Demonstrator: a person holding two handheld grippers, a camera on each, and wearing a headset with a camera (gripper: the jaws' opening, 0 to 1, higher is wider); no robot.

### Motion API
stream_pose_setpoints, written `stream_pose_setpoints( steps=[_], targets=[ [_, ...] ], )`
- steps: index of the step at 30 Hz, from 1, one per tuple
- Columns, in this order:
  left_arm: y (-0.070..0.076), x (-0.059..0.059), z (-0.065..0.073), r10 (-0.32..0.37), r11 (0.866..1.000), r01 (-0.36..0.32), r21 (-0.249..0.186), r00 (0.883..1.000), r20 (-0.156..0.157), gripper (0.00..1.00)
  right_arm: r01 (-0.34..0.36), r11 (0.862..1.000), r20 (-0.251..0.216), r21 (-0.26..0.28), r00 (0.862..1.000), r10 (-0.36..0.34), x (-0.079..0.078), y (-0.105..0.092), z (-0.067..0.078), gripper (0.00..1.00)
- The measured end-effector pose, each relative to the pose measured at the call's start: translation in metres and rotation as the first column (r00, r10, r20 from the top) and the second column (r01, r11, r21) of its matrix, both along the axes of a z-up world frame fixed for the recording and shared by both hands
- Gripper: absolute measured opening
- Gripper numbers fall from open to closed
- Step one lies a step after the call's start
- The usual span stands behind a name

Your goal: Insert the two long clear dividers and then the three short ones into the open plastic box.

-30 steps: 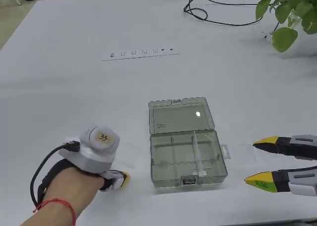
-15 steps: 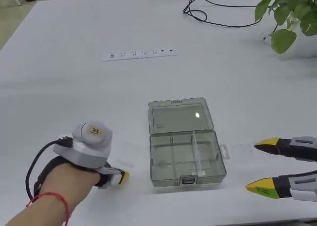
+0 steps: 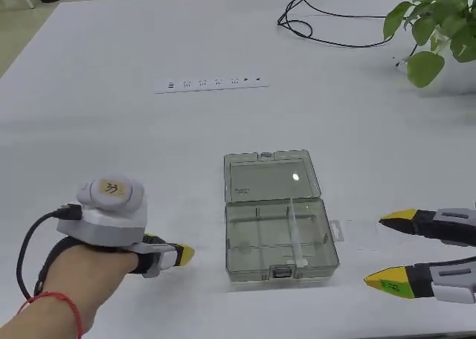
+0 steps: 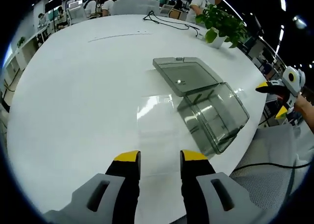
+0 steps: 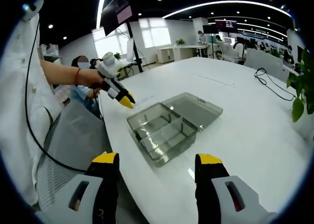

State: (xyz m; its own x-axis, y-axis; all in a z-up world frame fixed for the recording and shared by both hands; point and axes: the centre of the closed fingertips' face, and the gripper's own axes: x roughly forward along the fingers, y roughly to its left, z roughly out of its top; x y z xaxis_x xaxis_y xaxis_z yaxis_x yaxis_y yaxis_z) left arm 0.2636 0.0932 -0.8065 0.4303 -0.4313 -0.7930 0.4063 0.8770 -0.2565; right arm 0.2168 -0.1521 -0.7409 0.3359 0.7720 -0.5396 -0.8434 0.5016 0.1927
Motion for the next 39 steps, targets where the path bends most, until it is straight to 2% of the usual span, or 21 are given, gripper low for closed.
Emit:
stream_pose_setpoints(
  steps=[4,6,8,10,12,17,21,29,33,36,39],
  targets=[
    [-0.006,0.0,0.016,0.022,0.998,-0.021,-0.06,0.999,0.025,0.3,0.021,0.999,-0.01,0.032,1.0,-0.02,0.004,0.011,0.01,0.63],
    [-0.009,0.0,0.021,0.027,0.997,-0.024,-0.08,0.999,0.034,0.3,0.041,0.998,-0.031,0.049,0.999,-0.039,0.006,0.016,0.014,0.62],
    [-0.017,-0.001,0.03,0.036,0.993,-0.03,-0.118,0.998,0.046,0.3,0.056,0.995,-0.03,0.077,0.998,-0.054,0.009,0.024,0.021,0.61],
    [-0.023,-0.003,0.037,0.029,0.99,-0.021,-0.137,0.998,0.056,0.3,0.072,0.993,-0.045,0.093,0.997,-0.068,0.011,0.032,0.027,0.61],
    [-0.033,-0.003,0.048,0.041,0.981,-0.028,-0.193,0.997,0.067,0.3,0.078,0.992,-0.048,0.103,0.996,-0.073,0.012,0.039,0.032,0.6],
    [-0.05,-0.005,0.065,0.029,0.97,-0.006,-0.244,0.996,0.09,0.3,0.14,0.973,-0.075,0.181,0.989,-0.128,0.021,0.066,0.054,0.52],
    [-0.063,-0.006,0.077,0.016,0.958,0.016,-0.287,0.994,0.109,0.3,0.162,0.968,-0.091,0.189,0.985,-0.147,0.026,0.081,0.061,0.45],
    [-0.086,-0.008,0.093,-0.016,0.943,0.065,-0.326,0.988,0.15,0.3,0.257,0.943,-0.171,0.212,0.96,-0.223,0.035,0.104,0.057,0.32],
    [-0.097,-0.012,0.096,-0.038,0.936,0.091,-0.339,0.986,0.16,0.3,0.274,0.938,-0.199,0.213,0.952,-0.233,0.036,0.115,0.054,0.27],
    [-0.104,-0.015,0.098,-0.067,0.936,0.123,-0.33,0.982,0.176,0.3,0.306,0.928,-0.224,0.214,0.94,-0.258,0.038,0.117,0.051,0.24],
    [-0.106,-0.016,0.099,-0.077,0.935,0.136,-0.329,0.98,0.185,0.3,0.318,0.922,-0.241,0.219,0.934,-0.265,0.039,0.119,0.051,0.19]
  ],
)
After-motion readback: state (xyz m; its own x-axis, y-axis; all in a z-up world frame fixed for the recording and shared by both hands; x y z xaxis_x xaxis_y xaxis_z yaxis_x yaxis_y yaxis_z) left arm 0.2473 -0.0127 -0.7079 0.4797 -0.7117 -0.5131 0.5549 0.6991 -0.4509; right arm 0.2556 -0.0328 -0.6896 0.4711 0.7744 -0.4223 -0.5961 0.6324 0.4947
